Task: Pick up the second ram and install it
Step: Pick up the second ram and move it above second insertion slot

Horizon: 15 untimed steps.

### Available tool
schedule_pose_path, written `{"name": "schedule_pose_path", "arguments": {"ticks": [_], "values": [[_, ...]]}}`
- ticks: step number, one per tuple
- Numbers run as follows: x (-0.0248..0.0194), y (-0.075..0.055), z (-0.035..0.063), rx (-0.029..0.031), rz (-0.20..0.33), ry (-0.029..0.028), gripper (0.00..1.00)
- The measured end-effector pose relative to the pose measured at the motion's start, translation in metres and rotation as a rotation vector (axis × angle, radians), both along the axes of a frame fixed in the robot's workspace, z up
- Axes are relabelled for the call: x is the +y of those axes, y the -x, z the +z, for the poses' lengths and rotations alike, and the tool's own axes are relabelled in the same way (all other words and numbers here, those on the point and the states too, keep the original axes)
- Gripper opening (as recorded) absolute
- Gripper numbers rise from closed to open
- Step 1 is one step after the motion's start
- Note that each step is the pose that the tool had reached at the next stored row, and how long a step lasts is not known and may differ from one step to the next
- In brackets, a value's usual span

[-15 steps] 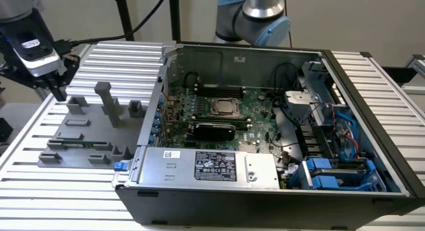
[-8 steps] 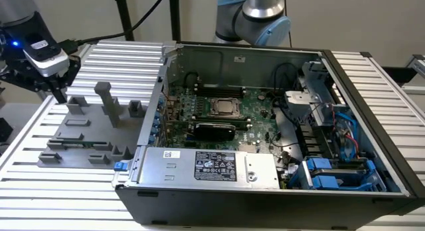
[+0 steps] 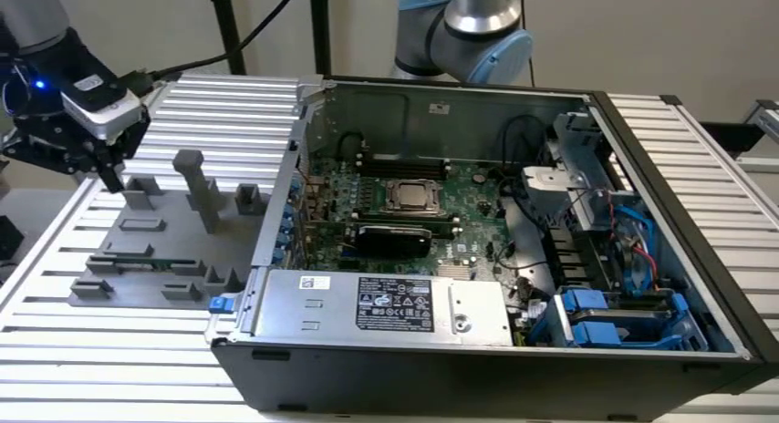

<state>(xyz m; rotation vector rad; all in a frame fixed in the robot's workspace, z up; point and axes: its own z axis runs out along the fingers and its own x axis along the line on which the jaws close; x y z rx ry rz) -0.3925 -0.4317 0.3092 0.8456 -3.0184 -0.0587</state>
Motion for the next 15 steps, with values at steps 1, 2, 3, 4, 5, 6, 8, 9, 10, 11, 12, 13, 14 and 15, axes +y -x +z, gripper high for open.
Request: {"name": "schedule_pose_path", "arguments": {"ticks": [1, 2, 3, 4, 5, 6, 8, 9, 10, 11, 12, 13, 14, 15], "values": [[0.0, 0.0, -0.0006, 0.0001, 0.018, 0.0001, 0.0], [0.0, 0.0, -0.0013, 0.0, 0.037, 0.0001, 0.0], [0.0, 0.0, -0.0019, -0.0001, 0.055, 0.0002, 0.0], [0.0, 0.0, -0.0026, -0.0001, 0.073, 0.0003, 0.0], [0.0, 0.0, -0.0032, 0.0, 0.092, 0.0004, 0.0], [0.0, 0.0, -0.0038, 0.0, 0.109, 0.0005, 0.0], [0.0, 0.0, -0.0051, 0.0, 0.146, 0.0005, 0.0], [0.0, 0.0, -0.0057, 0.0, 0.164, 0.0006, 0.0], [0.0, 0.0, -0.0063, 0.0, 0.182, 0.0008, 0.0], [0.0, 0.0, -0.007, 0.0, 0.2, 0.0008, 0.0], [0.0, 0.0, -0.0076, 0.0, 0.219, 0.001, 0.0], [0.0, 0.0, -0.0083, 0.0, 0.237, 0.001, 0.0], [0.0, -0.0001, -0.0089, 0.0, 0.255, 0.0011, 0.0], [-0.0001, -0.0001, -0.0095, 0.0, 0.273, 0.0012, 0.0]]}}
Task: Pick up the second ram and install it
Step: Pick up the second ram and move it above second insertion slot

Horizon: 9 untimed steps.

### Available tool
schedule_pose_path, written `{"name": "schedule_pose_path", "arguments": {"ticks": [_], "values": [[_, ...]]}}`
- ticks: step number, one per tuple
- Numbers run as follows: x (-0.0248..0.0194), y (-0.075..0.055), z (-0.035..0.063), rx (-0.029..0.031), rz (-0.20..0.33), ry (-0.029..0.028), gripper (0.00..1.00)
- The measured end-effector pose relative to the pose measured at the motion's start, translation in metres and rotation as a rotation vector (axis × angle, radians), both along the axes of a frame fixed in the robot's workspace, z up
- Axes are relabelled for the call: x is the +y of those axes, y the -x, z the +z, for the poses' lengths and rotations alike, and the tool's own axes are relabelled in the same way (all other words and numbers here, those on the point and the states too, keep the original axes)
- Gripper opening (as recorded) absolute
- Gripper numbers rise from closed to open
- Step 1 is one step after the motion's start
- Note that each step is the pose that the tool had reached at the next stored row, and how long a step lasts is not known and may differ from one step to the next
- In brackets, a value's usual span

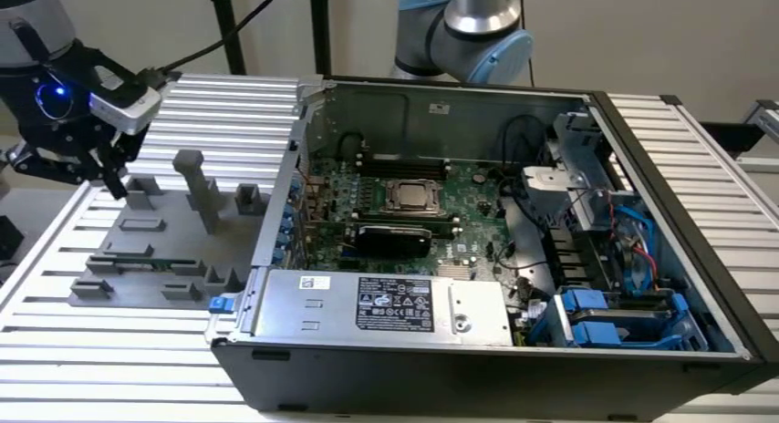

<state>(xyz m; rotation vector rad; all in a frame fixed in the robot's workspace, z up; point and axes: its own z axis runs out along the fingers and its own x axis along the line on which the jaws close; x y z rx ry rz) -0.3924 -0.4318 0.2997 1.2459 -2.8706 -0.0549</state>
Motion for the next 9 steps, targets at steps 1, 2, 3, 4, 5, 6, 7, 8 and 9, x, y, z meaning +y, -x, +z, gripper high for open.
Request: {"name": "schedule_pose_path", "arguments": {"ticks": [1, 2, 3, 4, 5, 6, 7, 8, 9], "values": [[0.0001, 0.0001, -0.0006, 0.0, 0.018, 0.0001, 0.0], [0.0001, 0.0001, -0.0013, -0.0001, 0.036, 0.0002, 0.0], [0.0001, 0.0001, -0.0019, 0.0, 0.055, 0.0004, 0.0], [0.0, 0.0001, -0.0024, 0.0002, 0.074, 0.0007, 0.0], [0.0, 0.0, -0.003, 0.0001, 0.091, 0.0007, 0.0], [0.0, 0.0, -0.0036, 0.0, 0.11, 0.0009, 0.0], [0.0001, 0.0001, -0.0041, 0.0001, 0.128, 0.001, 0.0], [0.0001, 0.0001, -0.0046, 0.0002, 0.146, 0.0013, 0.0], [0.0, 0.0, -0.0052, 0.0001, 0.164, 0.0016, 0.0]]}}
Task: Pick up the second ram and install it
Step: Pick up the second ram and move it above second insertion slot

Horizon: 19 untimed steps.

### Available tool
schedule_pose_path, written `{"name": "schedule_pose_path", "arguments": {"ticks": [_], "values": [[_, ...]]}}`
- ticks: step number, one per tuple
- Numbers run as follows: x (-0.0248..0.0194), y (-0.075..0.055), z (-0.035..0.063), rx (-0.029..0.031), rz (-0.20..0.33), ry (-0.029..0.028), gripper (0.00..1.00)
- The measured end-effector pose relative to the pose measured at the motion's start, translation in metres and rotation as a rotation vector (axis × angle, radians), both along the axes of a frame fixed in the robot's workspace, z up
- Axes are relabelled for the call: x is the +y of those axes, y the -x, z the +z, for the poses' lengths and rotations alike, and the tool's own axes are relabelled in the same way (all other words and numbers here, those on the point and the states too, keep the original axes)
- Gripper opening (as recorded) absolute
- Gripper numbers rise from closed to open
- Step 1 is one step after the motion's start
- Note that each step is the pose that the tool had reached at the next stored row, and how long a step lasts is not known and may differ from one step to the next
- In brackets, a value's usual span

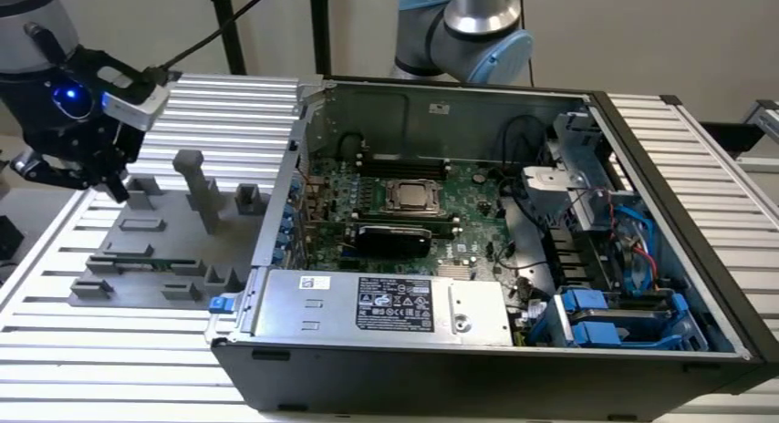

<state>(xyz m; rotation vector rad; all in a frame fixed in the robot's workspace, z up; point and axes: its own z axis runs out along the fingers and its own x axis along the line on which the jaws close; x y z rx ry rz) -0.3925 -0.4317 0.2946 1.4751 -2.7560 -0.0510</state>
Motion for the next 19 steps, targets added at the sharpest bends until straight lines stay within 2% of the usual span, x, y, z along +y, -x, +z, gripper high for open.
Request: {"name": "schedule_pose_path", "arguments": {"ticks": [19], "values": [[0.0, 0.0, -0.0085, 0.0001, 0.346, 0.0097, 0.0]]}}
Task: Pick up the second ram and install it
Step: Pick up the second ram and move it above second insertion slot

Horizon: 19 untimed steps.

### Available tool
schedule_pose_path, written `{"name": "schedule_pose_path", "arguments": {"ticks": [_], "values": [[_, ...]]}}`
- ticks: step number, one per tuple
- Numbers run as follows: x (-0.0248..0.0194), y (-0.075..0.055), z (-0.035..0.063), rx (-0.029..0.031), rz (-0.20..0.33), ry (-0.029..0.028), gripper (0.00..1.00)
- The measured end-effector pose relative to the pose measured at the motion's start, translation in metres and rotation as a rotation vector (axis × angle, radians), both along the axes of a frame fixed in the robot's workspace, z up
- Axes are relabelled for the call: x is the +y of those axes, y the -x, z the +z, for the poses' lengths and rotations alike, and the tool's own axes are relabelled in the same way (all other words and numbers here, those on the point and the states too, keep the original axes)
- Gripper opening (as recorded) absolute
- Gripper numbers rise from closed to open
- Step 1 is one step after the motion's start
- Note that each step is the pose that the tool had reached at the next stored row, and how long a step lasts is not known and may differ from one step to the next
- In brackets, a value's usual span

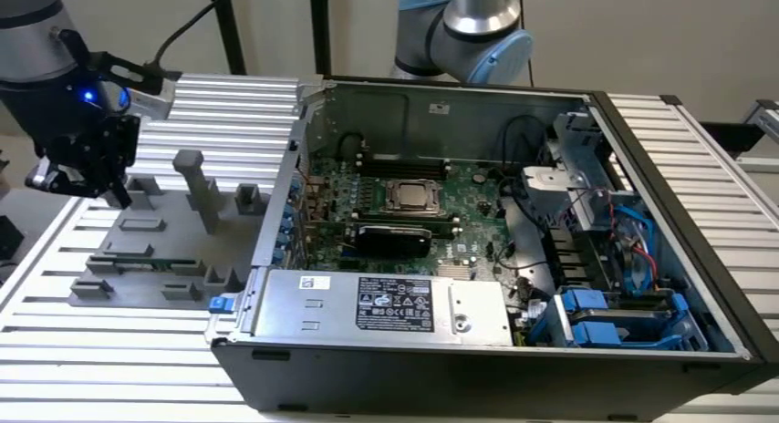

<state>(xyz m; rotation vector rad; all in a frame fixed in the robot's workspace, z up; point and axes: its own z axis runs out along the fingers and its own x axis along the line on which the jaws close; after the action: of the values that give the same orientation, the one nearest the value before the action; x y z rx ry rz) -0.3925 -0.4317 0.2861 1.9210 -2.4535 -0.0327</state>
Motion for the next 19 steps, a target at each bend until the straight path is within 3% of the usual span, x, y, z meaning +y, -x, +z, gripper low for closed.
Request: {"name": "schedule_pose_path", "arguments": {"ticks": [8, 14, 16, 19], "values": [[0.0, 0.0, -0.0029, 0.0003, 0.141, 0.0066, 0.0], [-0.0005, 0.0, -0.004, 0.0006, 0.211, 0.0162, 0.0], [-0.0028, 0.0, -0.0041, 0.0006, 0.216, 0.0171, 0.0], [-0.01, 0.0, -0.0048, 0.0, 0.219, 0.0173, 0.0]]}}
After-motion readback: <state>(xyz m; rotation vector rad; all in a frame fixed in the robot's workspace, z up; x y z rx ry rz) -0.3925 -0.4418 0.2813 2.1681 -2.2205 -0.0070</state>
